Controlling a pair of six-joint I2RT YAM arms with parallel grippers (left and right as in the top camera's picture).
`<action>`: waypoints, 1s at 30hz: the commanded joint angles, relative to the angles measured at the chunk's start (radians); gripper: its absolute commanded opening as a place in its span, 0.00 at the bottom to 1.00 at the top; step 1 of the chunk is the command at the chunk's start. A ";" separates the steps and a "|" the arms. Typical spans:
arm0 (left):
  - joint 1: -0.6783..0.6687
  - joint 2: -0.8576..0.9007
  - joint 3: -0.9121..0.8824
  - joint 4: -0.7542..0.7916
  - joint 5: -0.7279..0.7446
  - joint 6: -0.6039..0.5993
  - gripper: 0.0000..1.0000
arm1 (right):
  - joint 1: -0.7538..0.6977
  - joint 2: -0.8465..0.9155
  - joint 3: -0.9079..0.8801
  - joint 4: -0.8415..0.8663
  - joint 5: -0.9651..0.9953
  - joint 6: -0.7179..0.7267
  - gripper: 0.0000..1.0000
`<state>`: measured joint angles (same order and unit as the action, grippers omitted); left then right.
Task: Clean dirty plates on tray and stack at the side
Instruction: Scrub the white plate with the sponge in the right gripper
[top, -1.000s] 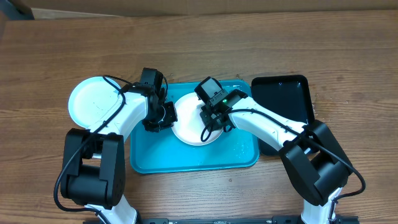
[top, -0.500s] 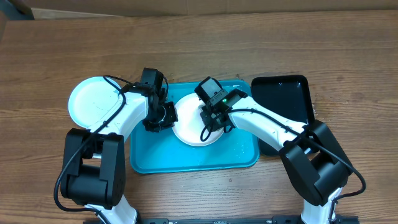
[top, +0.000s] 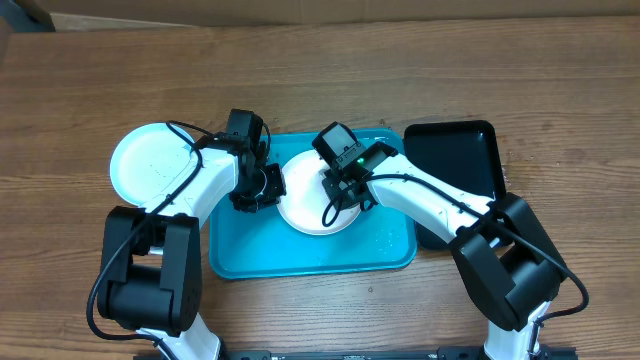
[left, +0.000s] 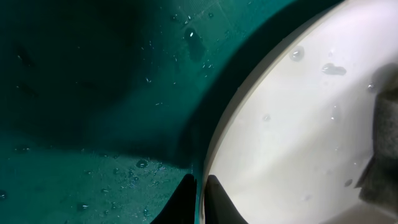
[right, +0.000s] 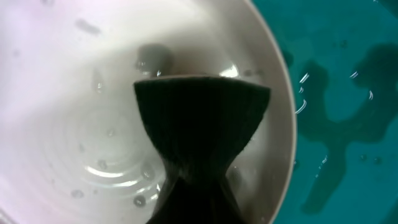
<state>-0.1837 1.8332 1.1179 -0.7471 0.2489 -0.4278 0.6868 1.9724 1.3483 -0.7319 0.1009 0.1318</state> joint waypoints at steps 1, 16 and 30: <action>-0.006 0.011 -0.004 0.000 0.003 -0.005 0.08 | -0.006 0.002 0.026 0.013 0.029 -0.005 0.04; -0.007 0.011 -0.004 0.002 0.002 0.002 0.04 | -0.137 0.082 0.020 0.021 -0.493 0.011 0.04; -0.007 0.011 -0.004 0.008 0.002 0.013 0.04 | -0.102 0.106 0.067 0.139 -0.740 -0.008 0.04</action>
<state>-0.1837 1.8332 1.1179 -0.7448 0.2508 -0.4267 0.5785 2.0686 1.3636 -0.6014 -0.5568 0.1337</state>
